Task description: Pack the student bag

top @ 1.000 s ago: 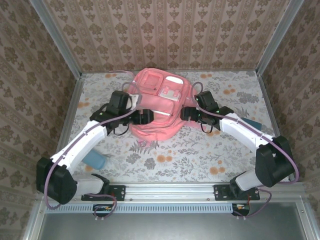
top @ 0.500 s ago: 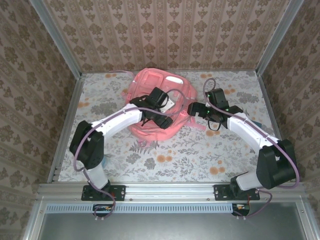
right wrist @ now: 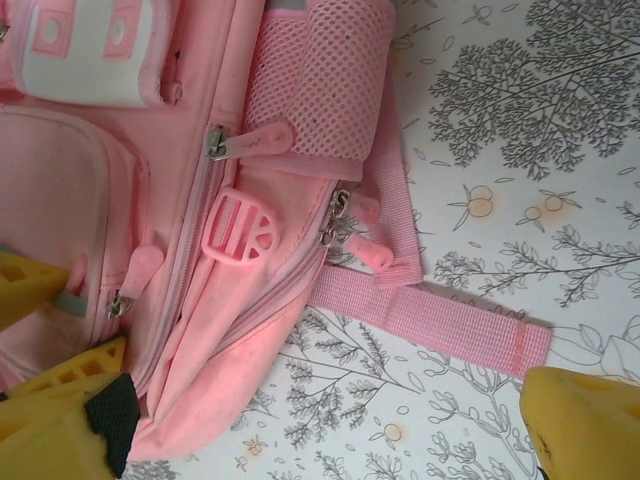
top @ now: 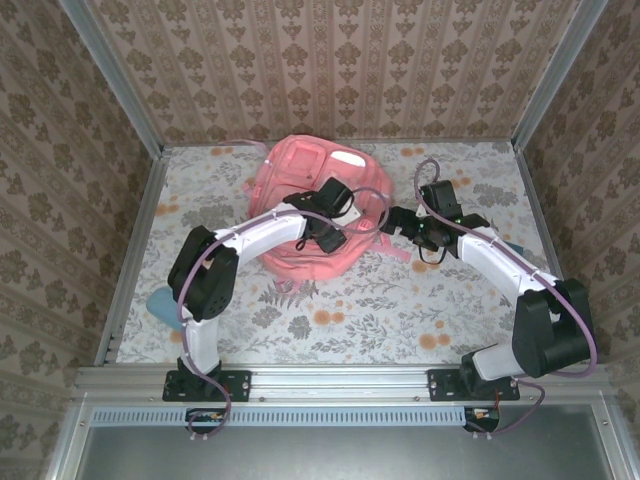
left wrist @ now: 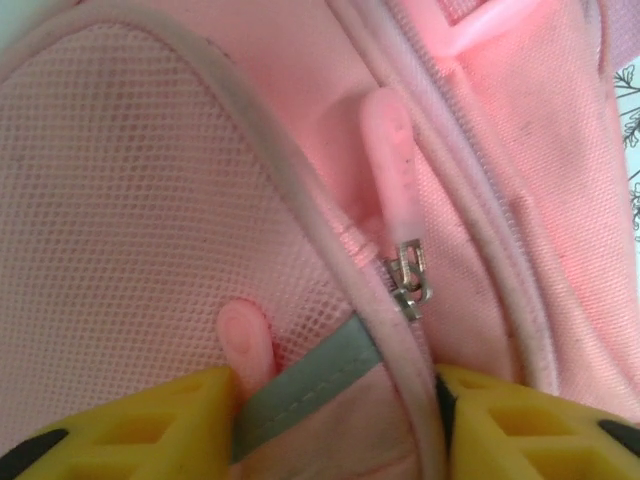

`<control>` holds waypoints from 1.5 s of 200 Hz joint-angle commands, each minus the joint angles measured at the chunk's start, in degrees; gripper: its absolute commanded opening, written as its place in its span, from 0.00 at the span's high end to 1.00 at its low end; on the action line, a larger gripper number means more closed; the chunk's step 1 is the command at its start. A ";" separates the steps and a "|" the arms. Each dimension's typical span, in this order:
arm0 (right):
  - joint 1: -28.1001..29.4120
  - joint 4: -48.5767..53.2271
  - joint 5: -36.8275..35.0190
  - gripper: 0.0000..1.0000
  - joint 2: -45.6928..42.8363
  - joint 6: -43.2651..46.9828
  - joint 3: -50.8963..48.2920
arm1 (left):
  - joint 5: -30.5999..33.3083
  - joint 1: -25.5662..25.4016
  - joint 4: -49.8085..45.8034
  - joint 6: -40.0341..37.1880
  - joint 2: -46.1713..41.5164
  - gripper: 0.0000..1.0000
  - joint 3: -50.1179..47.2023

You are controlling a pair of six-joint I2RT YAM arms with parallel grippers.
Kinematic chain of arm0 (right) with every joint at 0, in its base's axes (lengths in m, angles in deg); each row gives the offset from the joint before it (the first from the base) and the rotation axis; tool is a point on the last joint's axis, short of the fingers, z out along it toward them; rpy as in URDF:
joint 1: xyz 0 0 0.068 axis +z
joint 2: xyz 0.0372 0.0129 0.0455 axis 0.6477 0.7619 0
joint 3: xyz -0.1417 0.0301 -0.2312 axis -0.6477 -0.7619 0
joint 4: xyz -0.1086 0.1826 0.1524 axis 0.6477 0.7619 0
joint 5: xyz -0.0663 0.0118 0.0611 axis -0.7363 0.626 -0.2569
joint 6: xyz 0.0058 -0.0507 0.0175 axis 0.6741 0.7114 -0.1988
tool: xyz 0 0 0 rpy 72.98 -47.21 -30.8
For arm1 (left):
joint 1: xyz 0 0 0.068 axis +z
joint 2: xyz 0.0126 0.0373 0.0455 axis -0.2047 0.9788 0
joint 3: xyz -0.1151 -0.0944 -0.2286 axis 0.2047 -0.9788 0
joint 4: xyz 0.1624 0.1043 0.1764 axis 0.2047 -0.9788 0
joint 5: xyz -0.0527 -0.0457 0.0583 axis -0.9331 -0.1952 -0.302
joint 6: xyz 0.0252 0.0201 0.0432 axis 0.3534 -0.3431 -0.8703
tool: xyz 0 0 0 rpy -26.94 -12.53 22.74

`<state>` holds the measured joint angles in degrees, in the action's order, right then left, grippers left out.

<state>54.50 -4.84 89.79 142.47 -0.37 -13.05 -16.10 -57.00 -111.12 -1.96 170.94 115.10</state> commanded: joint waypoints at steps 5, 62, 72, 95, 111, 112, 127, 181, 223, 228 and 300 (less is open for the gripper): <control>-0.17 -1.93 4.91 0.01 0.91 -0.44 1.90 | 3.62 0.80 0.76 -1.12 -1.98 0.69 1.36; -0.20 -7.02 14.02 0.08 7.91 -1.05 7.83 | -1.52 1.24 8.05 -2.38 -15.27 0.96 -7.64; -0.16 -8.01 15.52 0.09 9.36 -0.73 9.08 | -2.76 1.41 9.27 -3.14 -17.22 0.97 -9.35; -0.20 -9.88 19.61 0.10 13.69 0.78 12.29 | -4.01 1.94 11.40 -3.68 -20.60 0.99 -12.23; -0.08 -9.91 24.01 0.15 17.20 2.32 14.93 | -4.11 2.30 12.37 -3.53 -22.20 0.99 -13.59; -0.12 -9.89 24.24 0.16 17.41 2.44 15.09 | -4.12 2.30 12.45 -3.51 -22.31 1.00 -13.71; 0.19 -9.03 26.91 0.24 19.73 4.94 16.53 | -4.47 2.60 13.43 -3.27 -23.88 1.00 -14.86; 0.33 -2.75 26.59 0.38 20.33 19.50 16.43 | -4.91 3.61 14.58 -3.56 -27.03 1.00 -17.30; 0.47 0.86 29.19 0.48 22.71 26.87 18.18 | -7.92 5.10 15.21 -3.65 -29.71 1.00 -19.30; 0.60 0.99 29.72 0.49 22.74 27.57 18.23 | -8.30 5.31 15.33 -3.58 -29.96 1.00 -19.63; 1.92 3.43 33.82 0.58 25.15 33.88 20.95 | -12.16 6.85 16.21 -3.16 -31.66 1.00 -20.40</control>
<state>55.72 -4.21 119.86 165.77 29.33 5.53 -25.28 -50.69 -100.54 -5.06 143.16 94.06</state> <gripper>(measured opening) 0.426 0.092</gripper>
